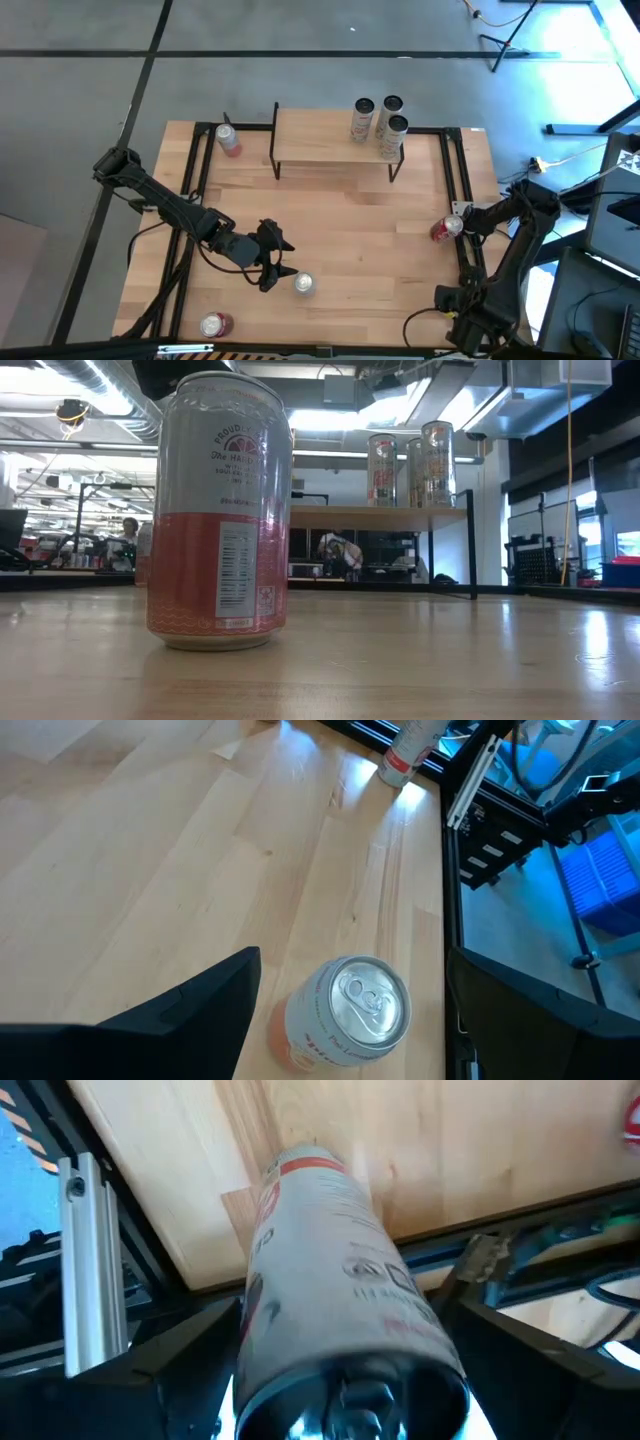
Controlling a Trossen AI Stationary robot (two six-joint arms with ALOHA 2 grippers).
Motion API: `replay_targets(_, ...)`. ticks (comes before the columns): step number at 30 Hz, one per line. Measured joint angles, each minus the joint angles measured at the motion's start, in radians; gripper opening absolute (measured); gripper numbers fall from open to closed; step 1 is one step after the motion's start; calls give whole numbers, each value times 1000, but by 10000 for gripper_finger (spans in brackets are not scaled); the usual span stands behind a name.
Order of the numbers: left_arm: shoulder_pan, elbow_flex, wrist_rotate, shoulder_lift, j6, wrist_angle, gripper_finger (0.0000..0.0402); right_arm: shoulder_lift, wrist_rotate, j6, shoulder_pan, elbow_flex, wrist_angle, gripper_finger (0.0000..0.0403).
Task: Place canned beverage on shelf
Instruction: Put the white and pink soda can aligned with other white and pink soda can on the shelf
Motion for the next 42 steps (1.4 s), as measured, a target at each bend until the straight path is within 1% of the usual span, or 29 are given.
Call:
replay_targets(3,0,0,0,0,0,0,315,0,-1,-13,0,-28,41,341)
replay_targets(5,0,0,0,0,0,0,315,0,5,-32,0,-38,49,326)
replay_targets(7,0,0,0,0,0,0,315,0,7,-51,0,-45,50,295)
replay_targets(10,0,0,0,0,0,0,315,-5,8,-65,0,-46,44,233)
replay_targets(16,10,0,19,-9,-6,-1,315,-11,48,-126,-38,11,36,232)
replay_targets(20,18,16,33,-48,-6,-16,315,-18,146,-190,-102,97,12,232)
replay_targets(25,30,40,41,-119,8,-148,315,-19,267,-308,-236,192,-44,232)
replay_targets(27,36,41,41,-155,8,-217,315,-19,291,-367,-303,208,-41,232)
replay_targets(30,42,41,43,-206,9,-316,315,-19,290,-453,-412,211,-42,232)
replay_targets(32,42,41,56,-230,38,-376,315,-16,290,-506,-484,211,-40,232)
replay_targets(38,41,41,102,-270,102,-514,315,15,269,-642,-689,211,5,232)
replay_targets(42,42,16,116,-278,164,-536,315,75,226,-717,-789,211,11,232)
